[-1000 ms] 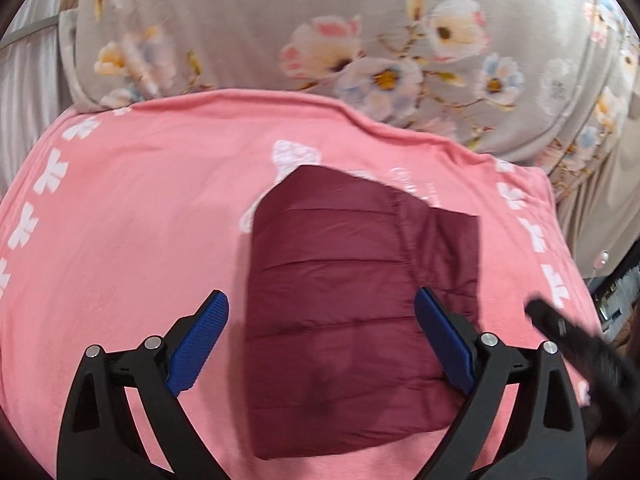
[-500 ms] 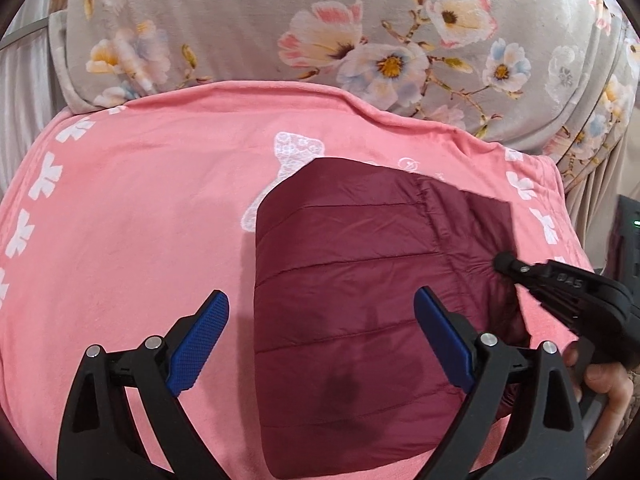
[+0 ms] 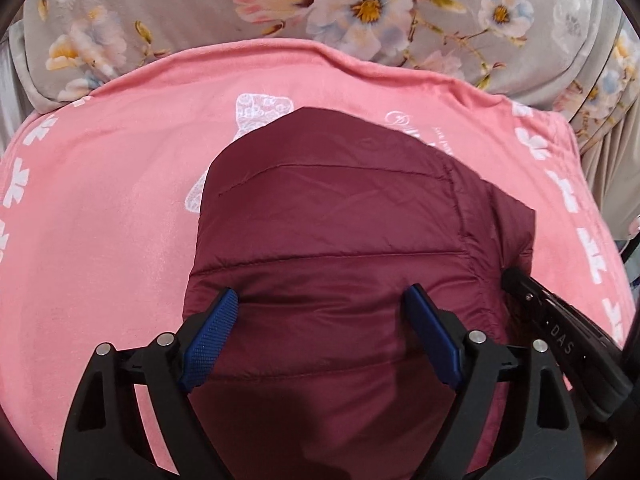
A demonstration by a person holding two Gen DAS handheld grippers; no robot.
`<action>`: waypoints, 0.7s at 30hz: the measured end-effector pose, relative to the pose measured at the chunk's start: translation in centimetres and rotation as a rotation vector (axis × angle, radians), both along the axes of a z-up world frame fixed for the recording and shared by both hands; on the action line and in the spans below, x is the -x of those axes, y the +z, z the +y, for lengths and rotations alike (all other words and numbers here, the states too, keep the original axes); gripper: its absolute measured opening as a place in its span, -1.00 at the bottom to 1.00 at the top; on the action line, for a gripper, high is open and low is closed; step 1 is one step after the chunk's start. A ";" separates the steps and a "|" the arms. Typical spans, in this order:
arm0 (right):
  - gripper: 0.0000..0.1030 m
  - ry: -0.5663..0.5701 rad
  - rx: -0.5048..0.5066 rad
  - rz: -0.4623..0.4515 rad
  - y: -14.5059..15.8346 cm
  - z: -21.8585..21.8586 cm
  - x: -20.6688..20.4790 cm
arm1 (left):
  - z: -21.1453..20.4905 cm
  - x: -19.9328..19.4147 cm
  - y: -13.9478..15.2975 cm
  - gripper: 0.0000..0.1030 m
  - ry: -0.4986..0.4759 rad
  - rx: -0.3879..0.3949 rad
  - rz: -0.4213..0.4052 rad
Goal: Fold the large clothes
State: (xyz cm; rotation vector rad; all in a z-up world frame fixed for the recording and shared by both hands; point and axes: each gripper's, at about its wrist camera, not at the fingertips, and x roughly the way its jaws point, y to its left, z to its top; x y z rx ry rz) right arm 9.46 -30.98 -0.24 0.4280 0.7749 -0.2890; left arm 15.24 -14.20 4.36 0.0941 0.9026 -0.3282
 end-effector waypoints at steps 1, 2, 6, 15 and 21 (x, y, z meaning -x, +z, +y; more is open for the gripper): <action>-0.93 0.001 0.009 0.004 -0.5 0.1 -0.1 | -0.1 -0.1 -0.2 0.63 0.000 -0.005 0.000; -0.93 0.001 0.017 0.006 -0.9 0.2 -0.2 | -0.2 -0.1 -0.4 0.64 0.001 -0.009 -0.001; -0.92 0.002 0.055 0.010 -2.0 0.6 -0.4 | -0.8 -0.4 -1.5 0.67 0.000 -0.034 -0.008; -0.92 -0.004 0.064 -0.008 -3.2 0.8 -0.3 | -1.6 -0.4 -3.4 0.78 0.009 -0.070 -0.043; -0.92 -0.002 0.027 -0.024 -3.6 0.3 -0.2 | -1.7 -0.4 -4.2 0.82 0.013 -0.079 -0.067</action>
